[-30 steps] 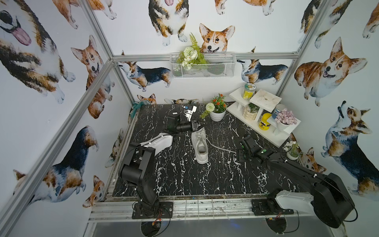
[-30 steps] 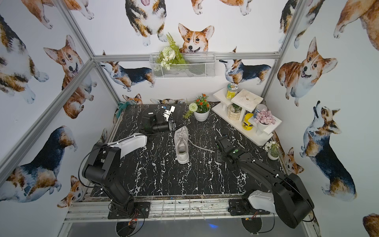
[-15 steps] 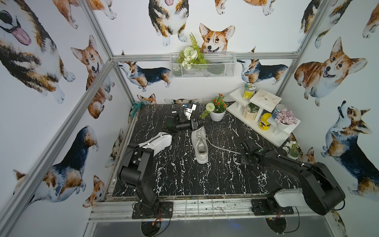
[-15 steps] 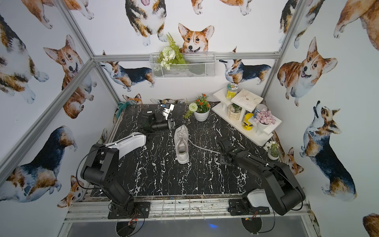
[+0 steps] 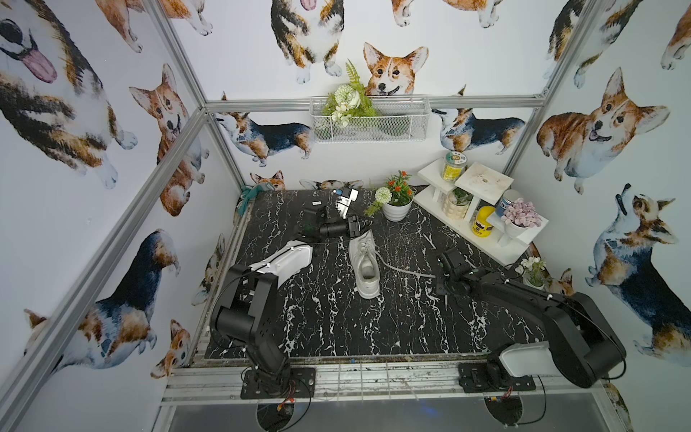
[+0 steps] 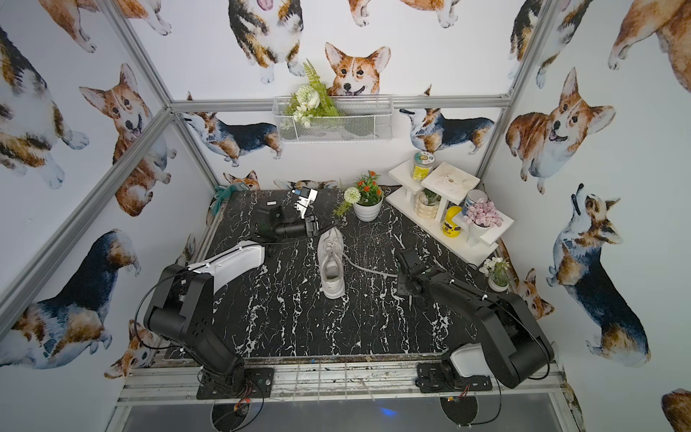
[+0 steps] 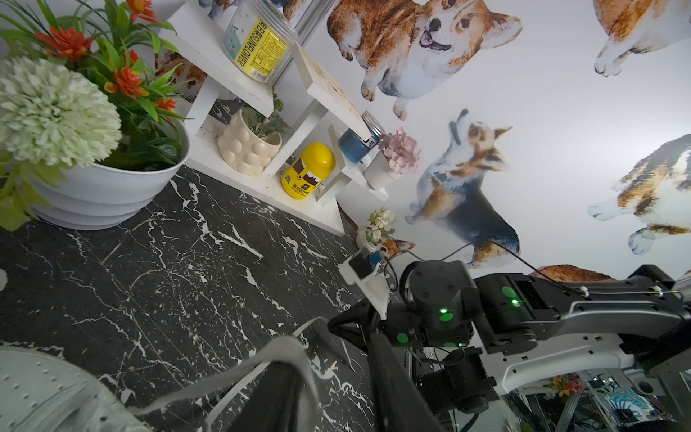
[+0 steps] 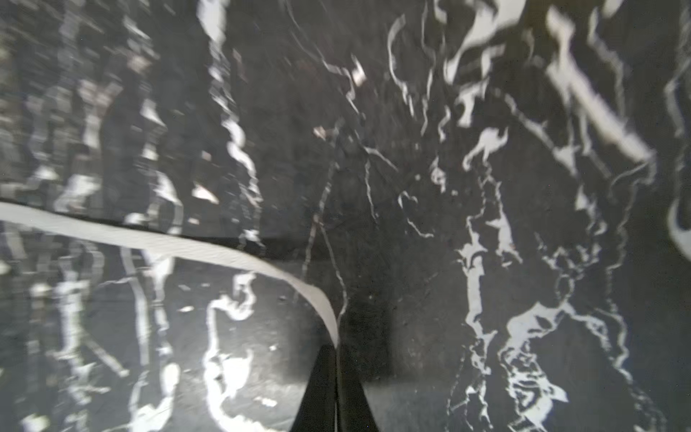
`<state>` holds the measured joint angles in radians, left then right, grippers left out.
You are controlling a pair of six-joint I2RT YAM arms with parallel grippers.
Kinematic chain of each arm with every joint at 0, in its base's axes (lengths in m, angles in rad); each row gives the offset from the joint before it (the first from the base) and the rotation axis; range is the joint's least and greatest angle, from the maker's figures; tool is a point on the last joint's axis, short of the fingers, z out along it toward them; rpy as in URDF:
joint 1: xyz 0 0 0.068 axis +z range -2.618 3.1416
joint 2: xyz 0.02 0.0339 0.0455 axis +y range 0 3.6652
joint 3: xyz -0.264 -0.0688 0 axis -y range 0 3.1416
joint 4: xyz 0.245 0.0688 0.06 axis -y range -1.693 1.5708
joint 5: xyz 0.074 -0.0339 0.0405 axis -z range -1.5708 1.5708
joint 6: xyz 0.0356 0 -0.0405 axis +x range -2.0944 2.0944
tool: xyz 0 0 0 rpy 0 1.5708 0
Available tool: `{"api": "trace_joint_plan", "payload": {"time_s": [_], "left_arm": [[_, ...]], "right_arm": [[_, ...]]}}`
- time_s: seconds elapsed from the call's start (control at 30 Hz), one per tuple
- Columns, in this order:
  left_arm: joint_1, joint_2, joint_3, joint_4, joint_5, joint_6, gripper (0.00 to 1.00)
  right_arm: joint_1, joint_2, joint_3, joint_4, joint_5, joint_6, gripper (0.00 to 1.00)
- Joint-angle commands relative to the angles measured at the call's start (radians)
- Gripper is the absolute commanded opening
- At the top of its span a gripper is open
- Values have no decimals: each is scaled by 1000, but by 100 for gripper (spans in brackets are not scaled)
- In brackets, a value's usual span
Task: Tie the shoes
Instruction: Cross the shoelace with the shoelace.
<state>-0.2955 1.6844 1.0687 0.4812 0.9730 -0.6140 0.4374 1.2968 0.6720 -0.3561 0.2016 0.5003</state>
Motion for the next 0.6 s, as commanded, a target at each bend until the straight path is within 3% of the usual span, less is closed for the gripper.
{"api": "trace_joint_plan", "payload": {"time_s": [0.0, 0.13, 0.33, 0.57], "left_arm": [[2, -8, 8, -3, 22, 33, 37], [1, -11, 0, 20, 44, 40, 38], [1, -17, -17, 40, 69, 65, 39], [1, -12, -29, 63, 85, 67, 41]], "right_arm": [[31, -113, 67, 5, -23, -59, 0], [31, -171, 170, 17, -206, -129, 0], [48, -108, 336, 27, -497, -122, 0], [71, -23, 497, 113, -658, -35, 0]]}}
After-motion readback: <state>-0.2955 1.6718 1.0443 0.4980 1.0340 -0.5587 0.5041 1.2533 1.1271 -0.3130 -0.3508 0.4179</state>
